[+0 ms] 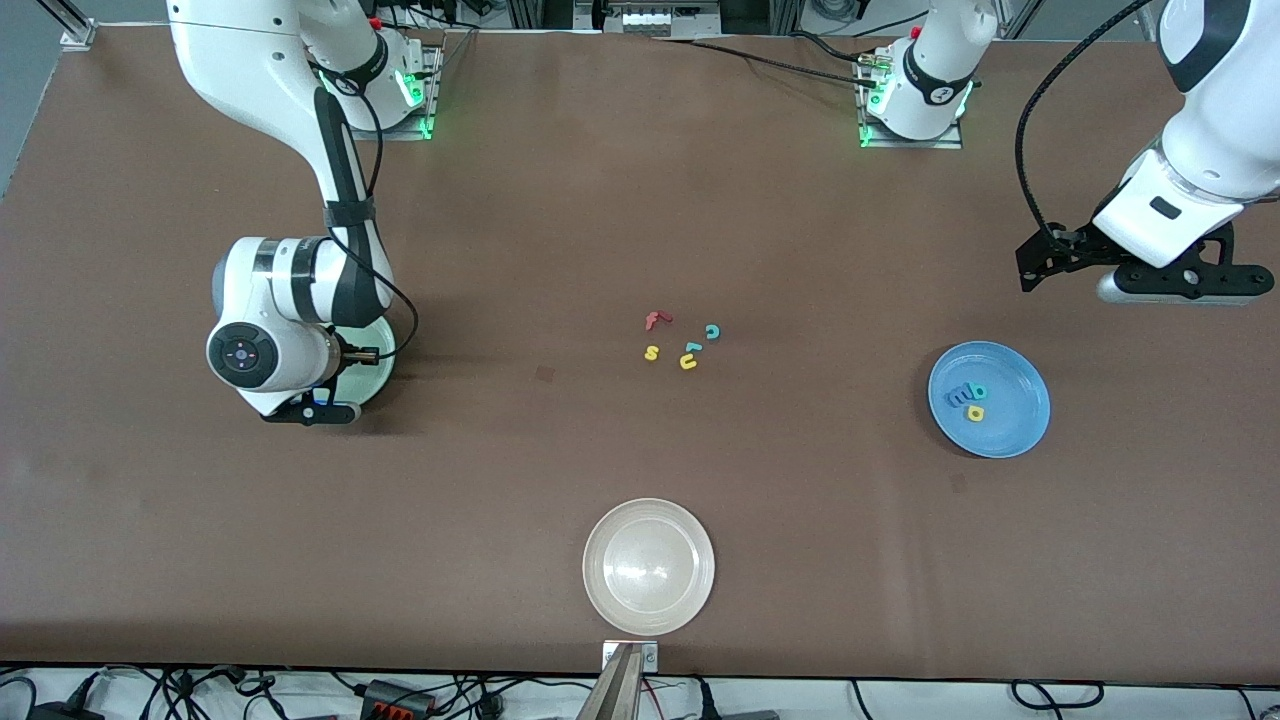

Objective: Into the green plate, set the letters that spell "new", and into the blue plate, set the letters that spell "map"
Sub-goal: 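Carry the green 'u' to the green plate while the left gripper withdraws, then release the green 'u' onto the green plate and lift the right gripper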

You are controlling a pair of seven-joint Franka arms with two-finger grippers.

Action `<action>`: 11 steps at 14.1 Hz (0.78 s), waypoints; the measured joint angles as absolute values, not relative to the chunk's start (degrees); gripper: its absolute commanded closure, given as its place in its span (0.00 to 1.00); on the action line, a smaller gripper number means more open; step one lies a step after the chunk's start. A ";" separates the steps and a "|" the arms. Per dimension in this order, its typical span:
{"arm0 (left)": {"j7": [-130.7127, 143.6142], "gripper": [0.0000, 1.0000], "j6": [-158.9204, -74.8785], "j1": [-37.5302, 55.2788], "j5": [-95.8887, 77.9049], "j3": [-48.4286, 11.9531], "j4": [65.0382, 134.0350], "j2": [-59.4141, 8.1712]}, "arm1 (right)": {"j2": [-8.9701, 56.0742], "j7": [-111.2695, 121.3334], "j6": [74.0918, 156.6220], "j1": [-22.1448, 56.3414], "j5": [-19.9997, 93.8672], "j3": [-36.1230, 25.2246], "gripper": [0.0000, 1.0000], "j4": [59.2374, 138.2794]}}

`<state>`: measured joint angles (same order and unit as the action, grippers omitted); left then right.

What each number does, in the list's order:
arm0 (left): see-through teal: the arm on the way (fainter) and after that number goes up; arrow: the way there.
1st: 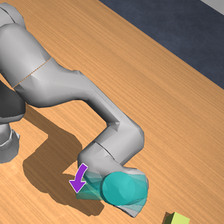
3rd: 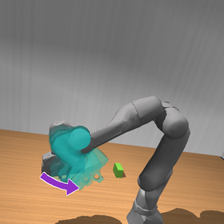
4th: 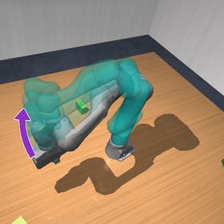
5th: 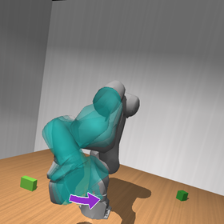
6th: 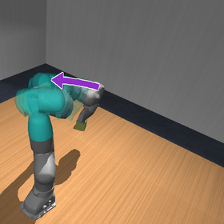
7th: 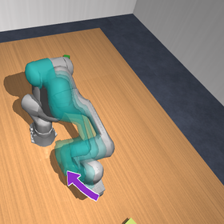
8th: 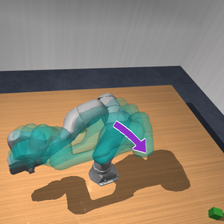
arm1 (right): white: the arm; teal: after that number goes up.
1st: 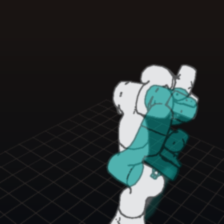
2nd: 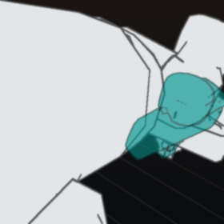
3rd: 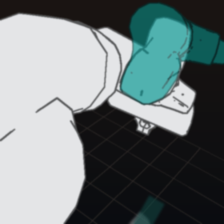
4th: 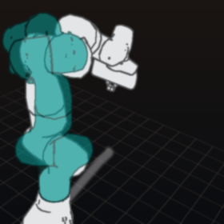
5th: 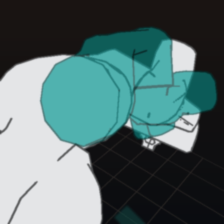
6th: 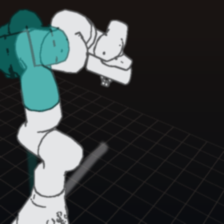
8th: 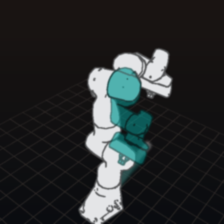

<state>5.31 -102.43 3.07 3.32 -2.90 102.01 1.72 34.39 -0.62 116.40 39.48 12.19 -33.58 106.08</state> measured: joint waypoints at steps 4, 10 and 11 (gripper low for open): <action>5.31 0.00 -102.37 3.09 3.32 -2.91 101.99 1.72 | 34.78 -0.62 121.26 39.84 12.22 -32.75 0.78 109.95; 5.31 0.00 -101.98 3.11 3.32 -2.94 101.97 1.72 | 34.02 -0.68 121.25 40.36 14.46 -32.78 0.00 109.52; 5.31 0.00 -101.95 3.12 3.32 -2.95 101.97 1.72 | 33.16 -0.69 120.88 40.36 14.49 -32.99 0.00 108.97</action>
